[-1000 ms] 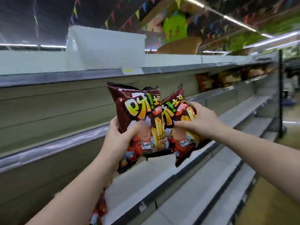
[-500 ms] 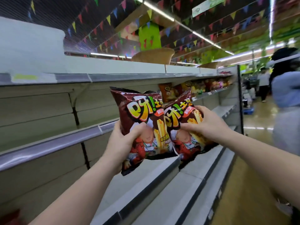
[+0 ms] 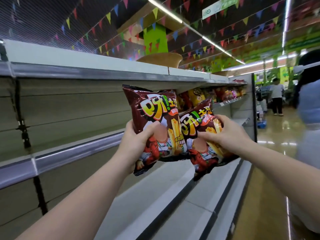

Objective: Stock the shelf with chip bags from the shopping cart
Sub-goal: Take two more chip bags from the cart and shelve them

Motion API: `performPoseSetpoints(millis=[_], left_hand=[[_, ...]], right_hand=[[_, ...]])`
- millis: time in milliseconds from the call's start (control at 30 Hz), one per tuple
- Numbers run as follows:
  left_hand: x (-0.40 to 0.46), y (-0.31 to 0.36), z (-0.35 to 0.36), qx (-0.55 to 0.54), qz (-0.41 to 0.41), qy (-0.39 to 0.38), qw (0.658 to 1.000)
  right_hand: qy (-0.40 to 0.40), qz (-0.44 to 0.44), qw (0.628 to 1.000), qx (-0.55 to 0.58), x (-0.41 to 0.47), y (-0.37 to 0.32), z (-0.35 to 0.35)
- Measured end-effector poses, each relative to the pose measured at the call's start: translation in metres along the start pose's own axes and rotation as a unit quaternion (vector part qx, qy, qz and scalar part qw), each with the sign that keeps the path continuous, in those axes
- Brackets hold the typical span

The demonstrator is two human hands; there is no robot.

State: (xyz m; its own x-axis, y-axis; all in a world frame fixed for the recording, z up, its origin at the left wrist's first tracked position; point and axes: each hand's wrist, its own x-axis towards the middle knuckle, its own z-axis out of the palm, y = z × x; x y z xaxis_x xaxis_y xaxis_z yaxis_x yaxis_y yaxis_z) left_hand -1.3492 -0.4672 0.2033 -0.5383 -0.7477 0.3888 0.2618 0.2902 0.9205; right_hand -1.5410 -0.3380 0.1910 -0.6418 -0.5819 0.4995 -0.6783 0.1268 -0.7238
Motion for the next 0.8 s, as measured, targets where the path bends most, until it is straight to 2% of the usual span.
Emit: performPoseSetpoints(millis=[300,533,800], left_hand=[[0.138,-0.041,0.029,-0.071,-0.067,0.017,0.995],[0.215,-0.065,0.061,-0.052,-0.088,0.044,0.994],[0.297,-0.083,0.125,-0.027,-0.093,0.084,0.992]], right_hand=[[0.011,0.005,1.0,-0.011,0.131,0.045,0.024],[0.0,0.021,0.999,0.04,0.229,0.102,0.042],[-0.086,0.017,0.984,0.153,0.363,0.159,0.052]])
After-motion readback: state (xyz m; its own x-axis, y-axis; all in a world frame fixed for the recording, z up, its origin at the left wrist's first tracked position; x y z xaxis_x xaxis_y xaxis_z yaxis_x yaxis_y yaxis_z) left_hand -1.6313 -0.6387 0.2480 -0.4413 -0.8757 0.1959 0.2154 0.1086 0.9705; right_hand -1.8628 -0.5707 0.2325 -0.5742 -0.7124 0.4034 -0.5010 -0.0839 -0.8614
